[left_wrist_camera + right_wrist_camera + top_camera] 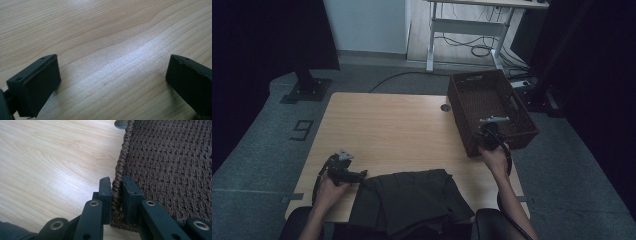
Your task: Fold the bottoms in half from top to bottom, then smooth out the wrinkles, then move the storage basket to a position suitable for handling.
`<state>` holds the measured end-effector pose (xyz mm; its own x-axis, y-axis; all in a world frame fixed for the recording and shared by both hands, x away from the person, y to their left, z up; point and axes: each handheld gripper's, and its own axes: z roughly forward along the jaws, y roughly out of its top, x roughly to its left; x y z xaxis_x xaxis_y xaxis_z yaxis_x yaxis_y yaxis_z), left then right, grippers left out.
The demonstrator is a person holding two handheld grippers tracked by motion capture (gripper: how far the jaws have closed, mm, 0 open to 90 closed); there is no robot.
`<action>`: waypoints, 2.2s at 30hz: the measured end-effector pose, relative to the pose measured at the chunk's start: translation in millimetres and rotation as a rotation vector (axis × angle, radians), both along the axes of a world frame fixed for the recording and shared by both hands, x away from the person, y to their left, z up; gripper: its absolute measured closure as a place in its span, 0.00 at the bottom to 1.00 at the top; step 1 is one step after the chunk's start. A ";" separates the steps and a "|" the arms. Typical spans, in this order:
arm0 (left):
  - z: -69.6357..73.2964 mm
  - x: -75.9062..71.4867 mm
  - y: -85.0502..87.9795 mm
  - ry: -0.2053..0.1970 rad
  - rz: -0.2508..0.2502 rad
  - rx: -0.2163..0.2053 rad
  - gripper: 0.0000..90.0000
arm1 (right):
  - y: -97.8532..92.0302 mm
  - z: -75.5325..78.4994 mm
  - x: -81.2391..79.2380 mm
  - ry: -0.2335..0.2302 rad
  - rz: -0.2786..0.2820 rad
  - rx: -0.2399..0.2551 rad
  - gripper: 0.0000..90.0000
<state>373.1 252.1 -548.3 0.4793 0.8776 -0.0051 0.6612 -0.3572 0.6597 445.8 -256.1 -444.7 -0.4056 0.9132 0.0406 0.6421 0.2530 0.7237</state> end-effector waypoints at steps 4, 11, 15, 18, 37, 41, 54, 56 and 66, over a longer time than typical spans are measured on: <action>0.0 0.0 0.0 0.000 0.000 0.000 0.00 | 4.1 0.1 -3.2 0.001 0.013 0.000 0.87; 0.0 0.0 0.0 0.000 0.000 0.000 0.00 | 11.7 -0.1 -8.4 0.001 0.038 0.005 0.87; 0.0 0.0 0.0 0.000 0.000 0.000 0.00 | 18.1 0.1 -11.9 0.004 0.053 0.007 0.87; 0.0 0.0 0.0 0.000 0.000 0.000 0.00 | 23.5 0.0 -14.1 0.004 0.068 0.009 0.87; 0.0 0.1 0.1 0.000 0.000 0.001 0.00 | 61.4 -0.6 -23.1 0.005 0.186 0.021 0.86; 0.0 0.0 0.0 0.000 0.001 0.000 0.00 | 67.8 -0.5 -24.0 0.006 0.202 0.021 0.86; 0.0 0.0 0.0 0.000 0.001 0.000 0.00 | 76.8 -0.2 -24.6 0.014 0.240 0.036 0.85; 0.0 0.0 0.0 0.000 0.001 0.000 0.00 | 74.0 0.4 -22.4 0.025 0.248 0.058 0.83; 0.1 0.1 0.1 0.000 -0.001 0.000 0.00 | 66.5 12.0 -17.2 -0.016 0.198 0.004 0.27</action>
